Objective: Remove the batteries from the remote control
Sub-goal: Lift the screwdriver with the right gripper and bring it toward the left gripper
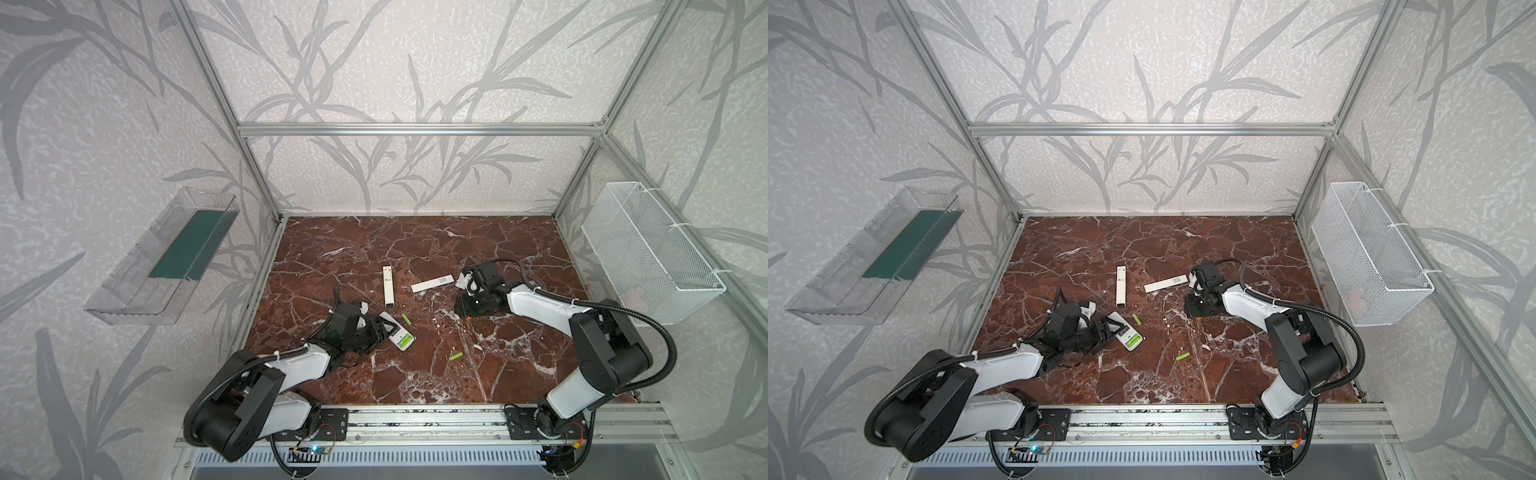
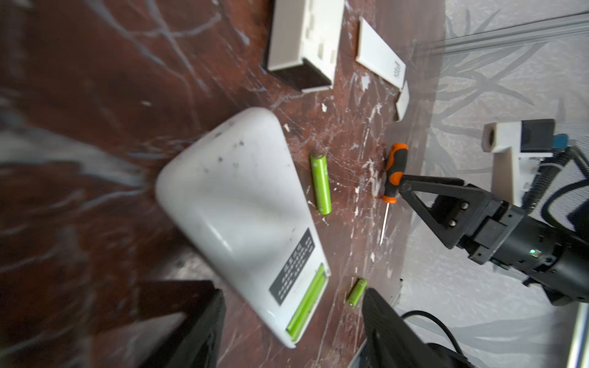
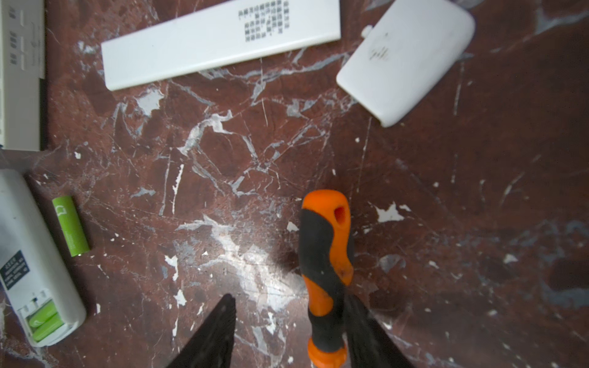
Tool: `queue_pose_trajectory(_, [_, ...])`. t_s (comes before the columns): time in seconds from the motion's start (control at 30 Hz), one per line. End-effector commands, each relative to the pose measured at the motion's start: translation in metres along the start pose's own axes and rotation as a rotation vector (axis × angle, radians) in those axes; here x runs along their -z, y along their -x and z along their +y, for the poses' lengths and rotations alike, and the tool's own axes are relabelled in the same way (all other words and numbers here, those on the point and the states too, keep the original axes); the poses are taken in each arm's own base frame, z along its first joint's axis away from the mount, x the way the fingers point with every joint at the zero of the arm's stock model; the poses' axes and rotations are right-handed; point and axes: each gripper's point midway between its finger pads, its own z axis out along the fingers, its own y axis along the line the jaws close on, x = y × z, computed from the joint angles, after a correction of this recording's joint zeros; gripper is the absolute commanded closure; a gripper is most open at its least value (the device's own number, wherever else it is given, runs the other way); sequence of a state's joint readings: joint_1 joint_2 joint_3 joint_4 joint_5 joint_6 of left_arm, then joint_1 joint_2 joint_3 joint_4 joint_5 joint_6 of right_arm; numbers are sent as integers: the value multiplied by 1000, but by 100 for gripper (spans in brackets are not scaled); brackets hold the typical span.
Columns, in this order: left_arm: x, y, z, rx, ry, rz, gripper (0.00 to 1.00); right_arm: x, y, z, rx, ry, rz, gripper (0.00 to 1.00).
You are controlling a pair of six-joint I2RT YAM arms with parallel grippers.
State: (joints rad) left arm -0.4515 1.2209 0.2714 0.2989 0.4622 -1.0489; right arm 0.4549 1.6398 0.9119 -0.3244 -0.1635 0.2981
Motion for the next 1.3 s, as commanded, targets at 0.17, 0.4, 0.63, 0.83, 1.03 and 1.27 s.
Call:
queue_pose_trajectory(0.17, [45, 6, 31, -81, 227, -73, 26, -6, -5, -11, 56, -122, 56, 45])
queue_pose_trajectory(0.4, [63, 11, 17, -139, 219, -110, 26, -2, -3, -13, 83, -178, 55, 45])
queue_pose_trajectory(0.63, [68, 17, 0, -175, 186, -124, 27, -8, -4, -13, 84, -187, 79, 45])
queue_pose_trajectory(0.83, [68, 19, -6, -198, 174, -124, 27, -14, -3, -9, 97, -201, 89, 52])
queue_pose_trajectory(1.03, [68, 20, -10, -209, 162, -121, 27, -19, -2, -8, 109, -223, 111, 64])
queue_pose_trajectory(1.27, [68, 21, -24, -271, 116, -124, 30, -1, 14, 4, 110, -193, 2, 94])
